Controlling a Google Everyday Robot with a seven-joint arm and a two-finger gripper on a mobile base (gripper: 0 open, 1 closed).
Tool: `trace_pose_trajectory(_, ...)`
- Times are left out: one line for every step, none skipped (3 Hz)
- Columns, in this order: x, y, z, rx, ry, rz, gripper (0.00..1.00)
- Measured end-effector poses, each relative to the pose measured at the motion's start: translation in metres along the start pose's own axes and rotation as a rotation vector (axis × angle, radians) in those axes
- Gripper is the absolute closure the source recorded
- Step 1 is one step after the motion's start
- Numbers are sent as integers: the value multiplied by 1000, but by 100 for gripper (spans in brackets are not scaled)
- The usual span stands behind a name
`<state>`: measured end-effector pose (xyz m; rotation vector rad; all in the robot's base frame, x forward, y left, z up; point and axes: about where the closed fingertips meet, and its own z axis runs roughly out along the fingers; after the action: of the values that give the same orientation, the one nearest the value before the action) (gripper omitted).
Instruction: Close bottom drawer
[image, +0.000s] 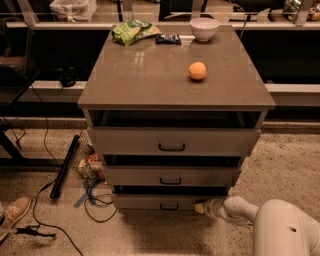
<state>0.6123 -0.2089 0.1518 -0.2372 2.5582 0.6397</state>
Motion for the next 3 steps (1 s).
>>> trace_pose_trajectory(8, -3, -15, 20, -9, 22, 100)
trace_pose_trajectory(21, -7, -33, 45, -23, 58, 100)
trace_pose_trajectory(23, -7, -37, 44, -34, 66, 100)
